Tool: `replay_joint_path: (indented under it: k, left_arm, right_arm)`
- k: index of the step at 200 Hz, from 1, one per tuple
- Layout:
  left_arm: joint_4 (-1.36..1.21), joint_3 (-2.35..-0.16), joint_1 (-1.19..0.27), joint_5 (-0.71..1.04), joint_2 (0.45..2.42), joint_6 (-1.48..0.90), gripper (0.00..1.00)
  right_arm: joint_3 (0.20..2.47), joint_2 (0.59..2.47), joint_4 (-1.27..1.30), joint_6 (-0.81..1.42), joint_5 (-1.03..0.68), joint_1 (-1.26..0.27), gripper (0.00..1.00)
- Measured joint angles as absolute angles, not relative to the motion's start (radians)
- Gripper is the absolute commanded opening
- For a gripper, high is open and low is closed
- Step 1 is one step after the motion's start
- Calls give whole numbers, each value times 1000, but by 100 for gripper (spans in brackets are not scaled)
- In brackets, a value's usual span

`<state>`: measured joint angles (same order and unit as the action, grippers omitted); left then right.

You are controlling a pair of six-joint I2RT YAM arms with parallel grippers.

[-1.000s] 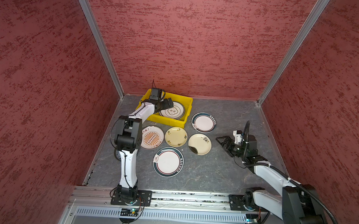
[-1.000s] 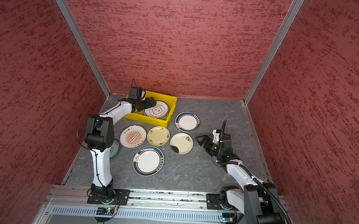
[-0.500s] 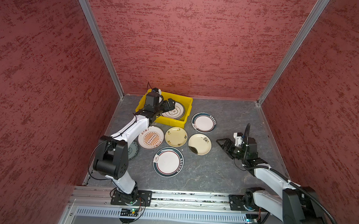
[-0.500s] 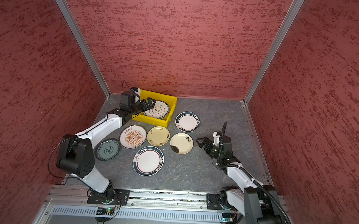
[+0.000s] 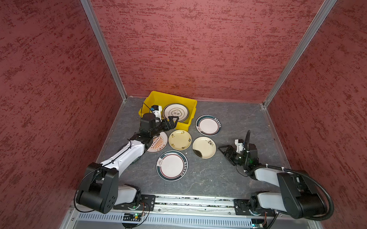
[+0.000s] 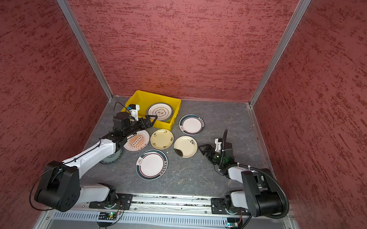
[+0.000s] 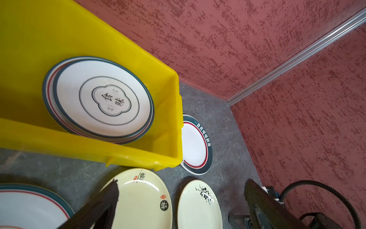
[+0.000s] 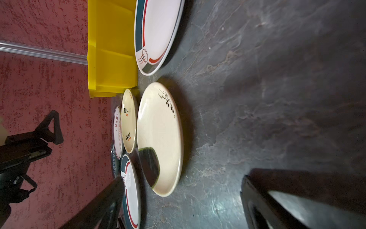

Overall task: Place the plates into the plastic bin on the countertop
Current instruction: 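Open left gripper and withdraw from bin while right gripper approaches grape-pattern plate, then pinch the small cream grape-pattern plate rim and tilt it upright with right gripper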

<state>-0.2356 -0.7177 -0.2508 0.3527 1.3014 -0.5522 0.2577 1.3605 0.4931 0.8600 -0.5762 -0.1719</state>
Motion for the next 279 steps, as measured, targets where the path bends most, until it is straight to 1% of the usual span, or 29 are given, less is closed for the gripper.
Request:
replay_joint_path:
  k: [12, 32, 44, 66, 90, 146, 214, 279]
  left_arm:
    - [-250, -681, -257, 370, 1293, -557, 99]
    - [-269, -624, -270, 396, 1284, -551, 99]
    - [-278, -596, -279, 406, 1283, -542, 99]
    - [-316, -543, -294, 416, 1285, -528, 99]
    - [-364, -502, -298, 419, 1298, -526, 100]
    - [-407, -494, -304, 398, 1303, -519, 99]
    - [-409, -494, -304, 377, 1303, -496, 99]
    - [-404, -494, -303, 368, 1310, -488, 99]
  right_arm:
    - [272, 1386, 507, 860, -576, -181, 88]
    - [294, 1428, 526, 860, -577, -189, 87]
    - [304, 1448, 537, 859, -577, -190, 85]
    - [315, 1481, 569, 860, -579, -191, 85]
    - [315, 1503, 601, 862, -579, -195, 82]
    - [334, 1570, 675, 883, -595, -218, 79]
    - [360, 1586, 646, 883, -595, -234, 73]
    - [374, 1597, 637, 881, -591, -258, 73]
